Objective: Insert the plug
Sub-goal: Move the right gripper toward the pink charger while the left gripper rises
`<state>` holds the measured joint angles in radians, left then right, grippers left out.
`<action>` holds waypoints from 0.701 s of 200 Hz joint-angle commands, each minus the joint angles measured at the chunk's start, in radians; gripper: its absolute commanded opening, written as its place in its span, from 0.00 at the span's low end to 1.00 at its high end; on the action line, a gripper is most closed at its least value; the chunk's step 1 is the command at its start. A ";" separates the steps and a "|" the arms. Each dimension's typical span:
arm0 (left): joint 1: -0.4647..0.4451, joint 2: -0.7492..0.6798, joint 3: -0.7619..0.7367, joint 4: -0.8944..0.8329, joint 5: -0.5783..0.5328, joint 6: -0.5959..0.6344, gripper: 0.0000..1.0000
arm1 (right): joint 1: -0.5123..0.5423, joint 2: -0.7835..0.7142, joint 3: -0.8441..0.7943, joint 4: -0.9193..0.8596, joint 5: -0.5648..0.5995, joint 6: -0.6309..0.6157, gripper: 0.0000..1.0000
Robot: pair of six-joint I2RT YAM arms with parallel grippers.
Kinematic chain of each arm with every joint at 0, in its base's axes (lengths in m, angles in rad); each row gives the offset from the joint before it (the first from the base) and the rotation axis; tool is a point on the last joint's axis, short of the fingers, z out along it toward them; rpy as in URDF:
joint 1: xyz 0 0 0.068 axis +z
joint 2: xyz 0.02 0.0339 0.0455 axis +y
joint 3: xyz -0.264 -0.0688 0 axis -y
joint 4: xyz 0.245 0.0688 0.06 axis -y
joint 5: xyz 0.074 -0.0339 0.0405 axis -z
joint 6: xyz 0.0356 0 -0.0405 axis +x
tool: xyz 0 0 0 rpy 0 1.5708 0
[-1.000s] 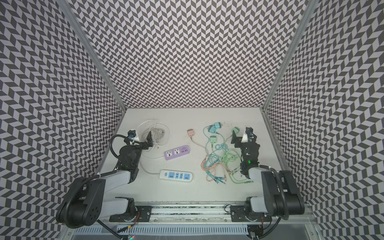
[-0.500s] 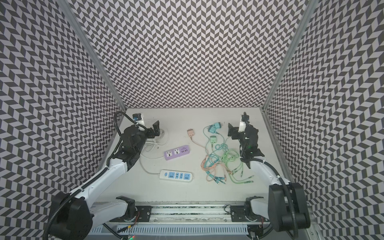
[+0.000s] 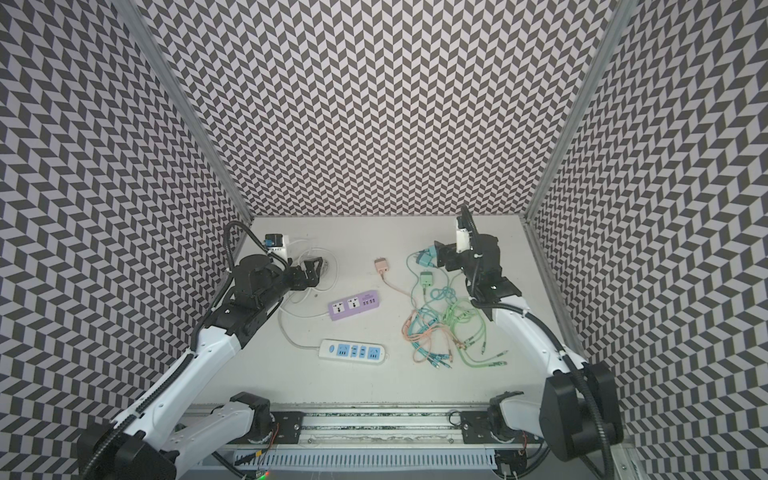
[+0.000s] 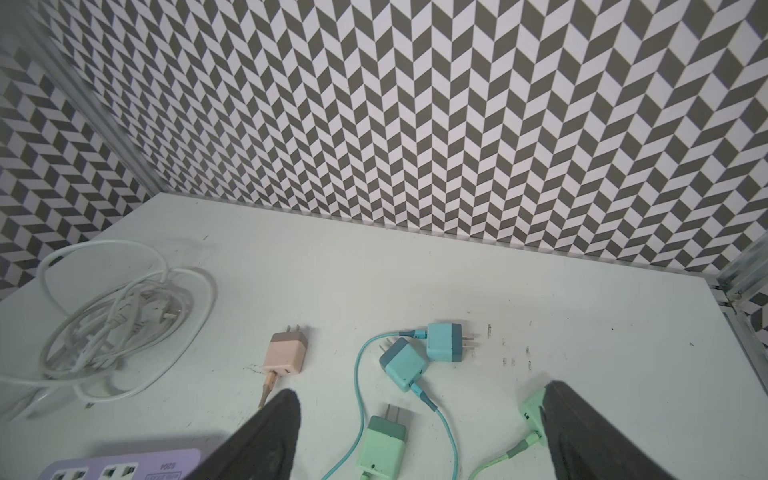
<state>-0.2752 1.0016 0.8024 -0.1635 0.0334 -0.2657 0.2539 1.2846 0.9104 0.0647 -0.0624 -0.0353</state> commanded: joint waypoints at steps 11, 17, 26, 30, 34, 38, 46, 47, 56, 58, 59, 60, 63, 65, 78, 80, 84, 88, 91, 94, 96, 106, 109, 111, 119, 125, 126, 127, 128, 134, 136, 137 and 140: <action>-0.003 -0.048 0.029 -0.091 0.061 0.005 1.00 | 0.028 0.031 0.046 -0.059 -0.084 -0.041 0.90; -0.004 -0.052 0.028 -0.095 0.069 0.006 1.00 | 0.035 0.037 0.053 -0.064 -0.093 -0.044 0.90; -0.004 -0.059 0.023 -0.098 0.079 0.007 1.00 | 0.050 0.051 0.065 -0.071 -0.102 -0.049 0.90; -0.004 -0.062 0.020 -0.099 0.084 0.007 1.00 | 0.056 0.057 0.071 -0.075 -0.105 -0.052 0.90; -0.004 -0.065 0.018 -0.099 0.085 0.005 1.00 | 0.062 0.062 0.077 -0.078 -0.107 -0.055 0.90; -0.004 -0.068 0.013 -0.099 0.087 0.005 1.00 | 0.069 0.071 0.083 -0.080 -0.110 -0.055 0.90; -0.004 -0.071 0.007 -0.100 0.089 0.004 1.00 | 0.082 0.085 0.096 -0.081 -0.112 -0.057 0.90; -0.004 -0.071 0.006 -0.100 0.089 0.004 1.00 | 0.083 0.089 0.097 -0.081 -0.113 -0.057 0.90; -0.004 -0.076 -0.002 -0.099 0.089 0.003 1.00 | 0.098 0.107 0.113 -0.085 -0.113 -0.059 0.90; -0.003 -0.077 -0.004 -0.099 0.088 0.005 0.99 | 0.102 0.113 0.115 -0.087 -0.113 -0.059 0.90; -0.003 -0.079 -0.004 -0.100 0.088 0.005 0.99 | 0.103 0.114 0.118 -0.088 -0.113 -0.059 0.90; -0.003 -0.079 -0.005 -0.099 0.089 0.005 0.99 | 0.105 0.117 0.120 -0.089 -0.113 -0.060 0.90; -0.003 -0.081 -0.007 -0.100 0.088 0.004 0.99 | 0.110 0.123 0.125 -0.090 -0.113 -0.062 0.90; -0.002 -0.081 -0.009 -0.099 0.089 0.005 1.00 | 0.113 0.127 0.129 -0.091 -0.113 -0.062 0.90; -0.002 -0.086 -0.013 -0.107 0.089 0.002 0.99 | 0.134 0.156 0.148 -0.089 -0.111 -0.068 0.89; -0.002 -0.087 -0.015 -0.110 0.090 0.002 1.00 | 0.136 0.161 0.151 -0.089 -0.113 -0.068 0.90; -0.002 -0.089 -0.016 -0.112 0.090 0.003 1.00 | 0.142 0.171 0.160 -0.088 -0.113 -0.066 0.90; -0.002 -0.093 -0.018 -0.115 0.090 0.001 1.00 | 0.146 0.181 0.168 -0.090 -0.113 -0.067 0.90; -0.003 -0.096 -0.020 -0.117 0.092 0.001 1.00 | 0.152 0.187 0.175 -0.093 -0.113 -0.068 0.90; -0.003 -0.099 -0.024 -0.117 0.094 0.000 0.99 | 0.157 0.194 0.182 -0.095 -0.113 -0.070 0.90; -0.002 -0.101 -0.026 -0.117 0.095 -0.001 1.00 | 0.160 0.199 0.187 -0.095 -0.113 -0.070 0.90; -0.002 -0.113 -0.039 -0.113 0.103 -0.002 1.00 | 0.175 0.226 0.207 -0.098 -0.111 -0.075 0.90; -0.002 -0.118 -0.042 -0.113 0.105 -0.002 1.00 | 0.178 0.234 0.213 -0.097 -0.111 -0.075 0.90; -0.002 -0.121 -0.044 -0.114 0.105 -0.002 0.99 | 0.182 0.240 0.217 -0.097 -0.111 -0.075 0.90; -0.003 -0.132 -0.051 -0.118 0.106 -0.007 1.00 | 0.191 0.265 0.235 -0.097 -0.114 -0.080 0.90; -0.003 -0.141 -0.057 -0.120 0.108 -0.010 1.00 | 0.197 0.286 0.248 -0.094 -0.117 -0.081 0.90; -0.001 -0.141 -0.058 -0.120 0.108 -0.011 1.00 | 0.198 0.290 0.251 -0.093 -0.117 -0.082 0.90; -0.001 -0.143 -0.059 -0.121 0.108 -0.011 0.99 | 0.199 0.294 0.253 -0.093 -0.118 -0.083 0.90; -0.002 -0.145 -0.059 -0.121 0.108 -0.012 0.99 | 0.200 0.297 0.256 -0.093 -0.118 -0.084 0.90; -0.001 -0.155 -0.066 -0.122 0.109 -0.016 1.00 | 0.202 0.320 0.272 -0.091 -0.122 -0.089 0.89; -0.001 -0.160 -0.069 -0.122 0.108 -0.017 0.99 | 0.203 0.327 0.278 -0.092 -0.123 -0.090 0.89; -0.001 -0.161 -0.071 -0.122 0.109 -0.019 0.99 | 0.205 0.332 0.282 -0.092 -0.123 -0.089 0.90; 0.000 -0.167 -0.073 -0.122 0.107 -0.020 1.00 | 0.206 0.345 0.291 -0.092 -0.126 -0.093 0.90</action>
<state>-0.2752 0.8799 0.7532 -0.2638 0.1261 -0.2653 0.4412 1.5600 1.1412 -0.0452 -0.1658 -0.0887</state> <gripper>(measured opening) 0.993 0.896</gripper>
